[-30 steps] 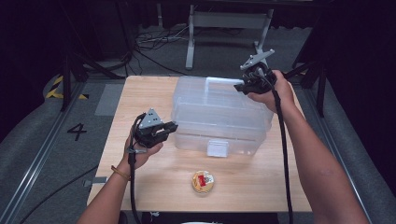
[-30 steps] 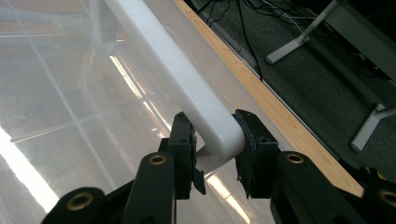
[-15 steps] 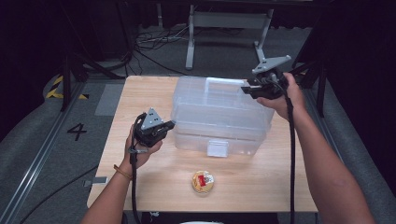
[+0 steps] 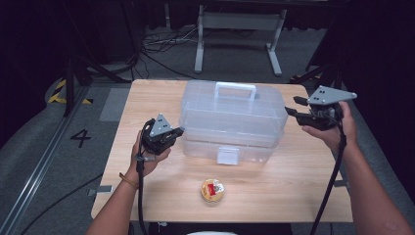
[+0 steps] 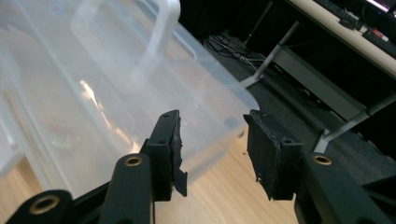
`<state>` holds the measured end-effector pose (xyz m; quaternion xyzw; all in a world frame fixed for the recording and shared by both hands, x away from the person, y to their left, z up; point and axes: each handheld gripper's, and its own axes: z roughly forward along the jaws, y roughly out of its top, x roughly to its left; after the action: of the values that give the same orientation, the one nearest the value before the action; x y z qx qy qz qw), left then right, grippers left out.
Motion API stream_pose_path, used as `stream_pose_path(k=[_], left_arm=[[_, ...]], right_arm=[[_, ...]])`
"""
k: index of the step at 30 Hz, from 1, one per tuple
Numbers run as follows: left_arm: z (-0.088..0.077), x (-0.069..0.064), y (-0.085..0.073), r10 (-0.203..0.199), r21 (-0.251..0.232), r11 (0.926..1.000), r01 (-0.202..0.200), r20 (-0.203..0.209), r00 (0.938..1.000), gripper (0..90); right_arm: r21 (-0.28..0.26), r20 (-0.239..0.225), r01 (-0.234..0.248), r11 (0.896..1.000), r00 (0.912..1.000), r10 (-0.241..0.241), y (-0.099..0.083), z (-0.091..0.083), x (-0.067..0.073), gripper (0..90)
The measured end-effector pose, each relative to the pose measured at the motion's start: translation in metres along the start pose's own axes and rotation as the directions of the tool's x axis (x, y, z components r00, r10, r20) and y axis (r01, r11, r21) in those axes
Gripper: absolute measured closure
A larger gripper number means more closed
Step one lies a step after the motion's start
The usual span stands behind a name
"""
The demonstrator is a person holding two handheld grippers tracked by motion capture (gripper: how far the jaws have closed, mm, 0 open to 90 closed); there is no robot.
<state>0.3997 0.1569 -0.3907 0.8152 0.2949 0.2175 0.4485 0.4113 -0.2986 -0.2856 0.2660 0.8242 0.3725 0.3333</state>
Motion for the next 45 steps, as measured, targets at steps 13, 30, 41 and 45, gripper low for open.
stream_pose_path(k=[13, 30, 41, 45], left_arm=[[0.001, 0.0, 0.0, 0.011, 0.005, 0.9999, -0.011, 0.0, 0.9999, 89.8], [0.002, -0.002, 0.002, 0.022, 0.021, 0.9995, -0.022, -0.014, 0.9996, 89.9], [0.0, -0.002, 0.002, 0.036, 0.018, 0.9992, -0.036, -0.011, 0.9993, 89.4], [-0.001, -0.001, 0.002, 0.034, 0.02, 0.9992, -0.034, -0.013, 0.9993, 82.5]], right_arm=[[-0.023, -0.057, -0.067, 0.997, 0.9962, 0.066, -0.062, -0.002, 0.015, 52.9], [-0.043, -0.104, -0.097, 0.994, 0.9903, 0.092, -0.096, 0.018, 0.03, 45.4], [-0.089, -0.079, -0.057, 0.994, 0.9956, 0.05, -0.089, 0.026, 0.045, 44.8], [-0.118, -0.066, -0.07, 0.991, 0.9959, 0.062, -0.092, 0.026, 0.045, 44.4]])
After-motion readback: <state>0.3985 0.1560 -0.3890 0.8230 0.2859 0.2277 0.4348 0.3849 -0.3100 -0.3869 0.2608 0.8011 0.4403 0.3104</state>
